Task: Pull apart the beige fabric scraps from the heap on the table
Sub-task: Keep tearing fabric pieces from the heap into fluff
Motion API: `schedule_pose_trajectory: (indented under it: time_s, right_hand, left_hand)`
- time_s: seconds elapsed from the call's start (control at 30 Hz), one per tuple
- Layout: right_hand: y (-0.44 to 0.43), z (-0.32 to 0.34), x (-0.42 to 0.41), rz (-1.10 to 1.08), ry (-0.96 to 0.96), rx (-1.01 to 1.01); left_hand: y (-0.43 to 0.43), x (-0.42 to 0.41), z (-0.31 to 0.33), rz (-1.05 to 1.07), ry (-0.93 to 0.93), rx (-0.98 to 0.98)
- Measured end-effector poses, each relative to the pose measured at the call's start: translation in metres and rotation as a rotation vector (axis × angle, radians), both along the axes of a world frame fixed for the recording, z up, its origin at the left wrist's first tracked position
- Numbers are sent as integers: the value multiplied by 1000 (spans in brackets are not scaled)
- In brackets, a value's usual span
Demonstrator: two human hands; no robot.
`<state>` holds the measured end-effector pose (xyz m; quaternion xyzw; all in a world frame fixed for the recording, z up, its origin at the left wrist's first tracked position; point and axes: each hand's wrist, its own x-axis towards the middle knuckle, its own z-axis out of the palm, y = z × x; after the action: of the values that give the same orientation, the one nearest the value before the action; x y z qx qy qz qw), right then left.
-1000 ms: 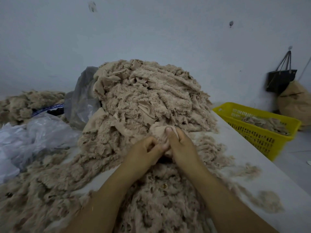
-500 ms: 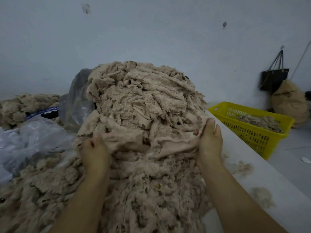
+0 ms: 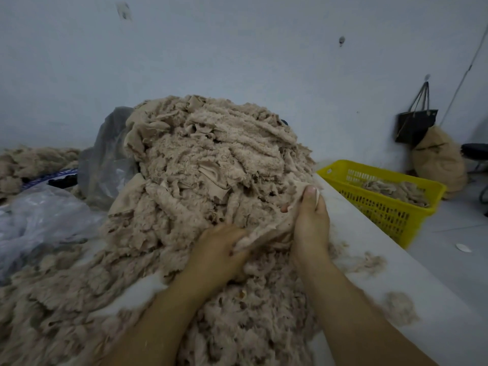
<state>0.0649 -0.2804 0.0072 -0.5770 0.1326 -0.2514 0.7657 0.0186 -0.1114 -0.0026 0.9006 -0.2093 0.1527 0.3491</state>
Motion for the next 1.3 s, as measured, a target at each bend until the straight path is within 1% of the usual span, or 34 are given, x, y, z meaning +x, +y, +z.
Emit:
schedule_pose_trajectory:
  time_s: [0.07, 0.17, 0.23, 0.27, 0.33, 0.4, 0.43, 0.5, 0.57, 0.6, 0.63, 0.67, 0.7, 0.73, 0.77, 0.8, 0.83, 0.87, 0.9, 0.93, 0.97, 1.0, 1.03, 1.1, 1.13, 1.2, 1.23, 1.3]
  right_hand:
    - [-5, 2, 2, -25, 20, 36]
    - [-10, 1, 4, -70, 56, 12]
    - [-8, 0, 4, -61, 43, -26]
    - [-6, 0, 4, -48, 48, -49]
    - [-4, -1, 2, -16, 57, -117]
    - [0, 3, -6, 66, -6, -237]
    - [4, 4, -12, 160, -49, -289]
    - [14, 9, -25, 419, -88, -410]
    - [26, 7, -33, 677, -106, -592]
    - [31, 3, -35, 773, -111, -684]
    - [34, -3, -34, 814, -116, -777]
    - [35, -6, -31, 792, -113, -862]
    - [34, -8, -28, 731, -103, -905]
    - [30, -6, -26, 659, -96, -882]
    - [25, -5, -24, 571, -89, -786]
    - [19, -2, -20, 452, -71, -581]
    - [9, 4, -16, 311, -55, -271]
    - [-4, 10, -11, 192, -86, 82]
    - [-16, 10, -7, 122, -178, 378]
    - [-22, 11, -6, 97, -239, 546]
    - [-25, 10, -5, 108, -230, 580]
    - [-22, 9, -6, 135, -170, 529]
    - [-16, 5, -7, 150, -93, 416]
    - [-4, 0, -8, 201, 22, 127]
    - [1, -1, -10, 241, 45, -24]
    - [12, -6, -13, 347, 10, -306]
    - [17, -10, -15, 422, -20, -408]
    - [27, -13, -22, 581, -54, -580]
  left_hand:
    - [12, 5, -3, 93, 35, -266]
    - [22, 10, 1, 257, 161, -706]
    - [24, 14, 1, 256, 277, -976]
    - [24, 14, 4, 241, 325, -1083]
    - [24, 13, 7, 223, 364, -1181]
    - [24, 12, 9, 253, 354, -1146]
    - [24, 12, 7, 254, 332, -1095]
    - [20, 9, 7, 260, 278, -963]
    - [14, 5, 7, 268, 252, -854]
    - [12, 2, 8, 261, 240, -809]
    - [12, 2, 8, 246, 221, -770]
    - [13, 1, 8, 227, 196, -750]
    - [16, 2, 7, 210, 162, -737]
    - [18, 2, 7, 223, 124, -726]
    - [21, 3, 7, 259, 74, -722]
    - [23, 3, 6, 321, 14, -710]
    - [26, 5, 6, 393, -53, -696]
    - [29, 6, 6, 469, -118, -688]
    - [32, 9, 5, 536, -160, -698]
    - [37, 12, 4, 596, -156, -712]
    - [41, 15, 3, 646, -102, -708]
    - [43, 18, 1, 687, -23, -667]
    - [44, 21, -1, 697, 57, -608]
    - [40, 22, -5, 619, 186, -516]
    - [37, 22, -7, 571, 227, -479]
    - [34, 19, -7, 538, 223, -429]
    - [34, 18, -6, 505, 224, -442]
    - [29, 12, 1, 375, 255, -588]
